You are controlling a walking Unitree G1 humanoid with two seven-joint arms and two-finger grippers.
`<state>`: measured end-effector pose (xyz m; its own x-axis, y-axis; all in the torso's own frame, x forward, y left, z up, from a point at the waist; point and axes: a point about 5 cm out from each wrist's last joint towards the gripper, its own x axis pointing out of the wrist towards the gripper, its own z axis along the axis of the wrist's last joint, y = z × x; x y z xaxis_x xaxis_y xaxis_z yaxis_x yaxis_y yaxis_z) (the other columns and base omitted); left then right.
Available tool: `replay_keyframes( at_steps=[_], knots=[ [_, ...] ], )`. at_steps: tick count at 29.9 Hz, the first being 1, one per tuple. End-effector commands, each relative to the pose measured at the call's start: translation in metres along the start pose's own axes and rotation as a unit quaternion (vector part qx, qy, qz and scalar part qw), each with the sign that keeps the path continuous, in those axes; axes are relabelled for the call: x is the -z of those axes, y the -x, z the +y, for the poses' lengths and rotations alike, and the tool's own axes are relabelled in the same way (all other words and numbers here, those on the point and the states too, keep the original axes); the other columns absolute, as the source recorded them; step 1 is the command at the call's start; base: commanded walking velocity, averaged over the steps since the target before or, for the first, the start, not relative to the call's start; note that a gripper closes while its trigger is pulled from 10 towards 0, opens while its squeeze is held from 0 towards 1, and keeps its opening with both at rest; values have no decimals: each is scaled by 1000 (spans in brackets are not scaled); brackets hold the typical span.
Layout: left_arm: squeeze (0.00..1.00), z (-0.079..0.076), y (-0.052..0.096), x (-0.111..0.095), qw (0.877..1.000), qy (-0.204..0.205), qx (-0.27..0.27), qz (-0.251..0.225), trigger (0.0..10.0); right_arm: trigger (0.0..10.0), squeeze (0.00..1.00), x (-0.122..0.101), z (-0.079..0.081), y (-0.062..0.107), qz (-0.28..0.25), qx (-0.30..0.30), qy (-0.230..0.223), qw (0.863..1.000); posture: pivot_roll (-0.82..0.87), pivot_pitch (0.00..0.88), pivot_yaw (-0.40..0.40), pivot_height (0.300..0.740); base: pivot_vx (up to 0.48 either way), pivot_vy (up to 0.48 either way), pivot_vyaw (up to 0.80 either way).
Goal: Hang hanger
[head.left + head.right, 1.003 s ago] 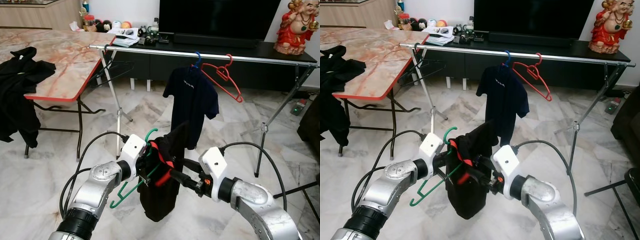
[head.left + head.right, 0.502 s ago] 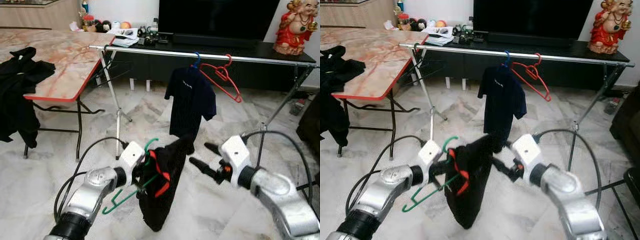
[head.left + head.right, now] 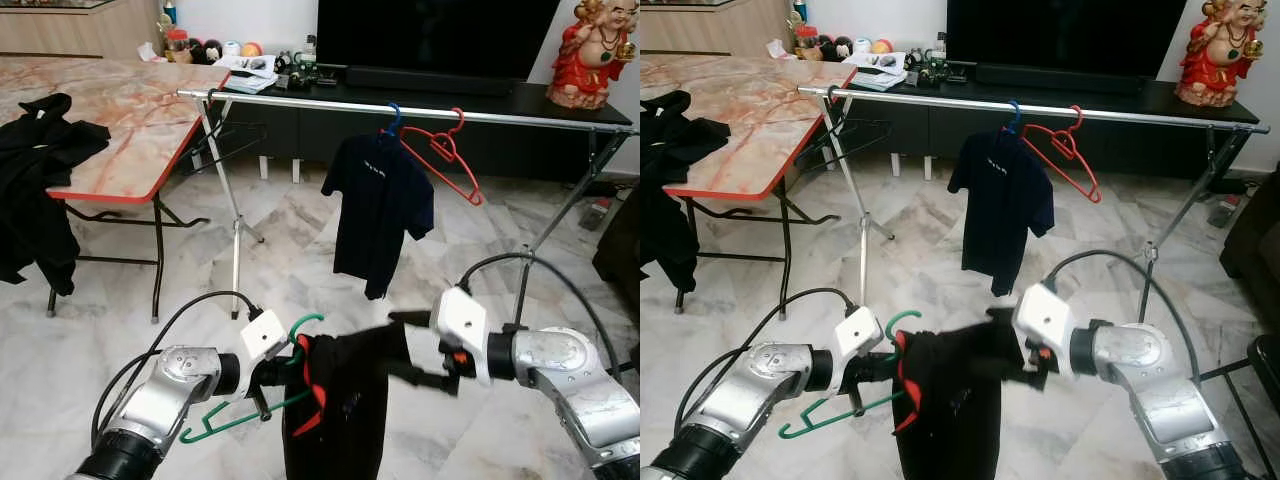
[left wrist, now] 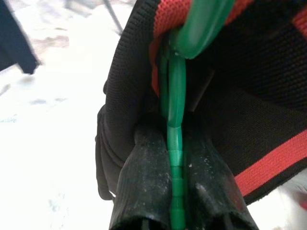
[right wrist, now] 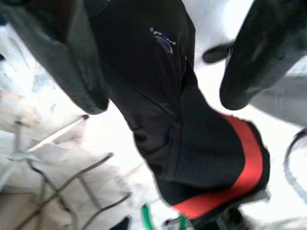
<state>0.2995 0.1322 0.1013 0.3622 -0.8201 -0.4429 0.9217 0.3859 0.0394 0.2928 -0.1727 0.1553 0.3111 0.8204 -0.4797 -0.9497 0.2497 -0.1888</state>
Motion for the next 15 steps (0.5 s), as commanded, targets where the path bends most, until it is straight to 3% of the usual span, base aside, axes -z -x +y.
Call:
replay_keyframes(
  at_steps=[1,7,14,15],
  knots=[
    [0,-4,1,-10,999,-30,34,-1,10000,10000,1000,0,-4,1,22,-29,27,999,-17,51,-50,740,0,0,0],
    [0,-5,1,-14,998,-43,55,10,10000,10000,1000,7,-5,-2,50,-99,60,992,-5,48,-67,740,0,0,0],
    [0,-4,0,-22,995,-66,69,14,10000,10000,1000,8,-16,-13,51,-78,78,993,4,37,-69,740,0,0,0],
    [0,-2,0,-22,995,-68,70,20,10000,10000,298,9,-17,-16,46,-87,82,992,8,35,-67,740,0,0,0]
  ],
)
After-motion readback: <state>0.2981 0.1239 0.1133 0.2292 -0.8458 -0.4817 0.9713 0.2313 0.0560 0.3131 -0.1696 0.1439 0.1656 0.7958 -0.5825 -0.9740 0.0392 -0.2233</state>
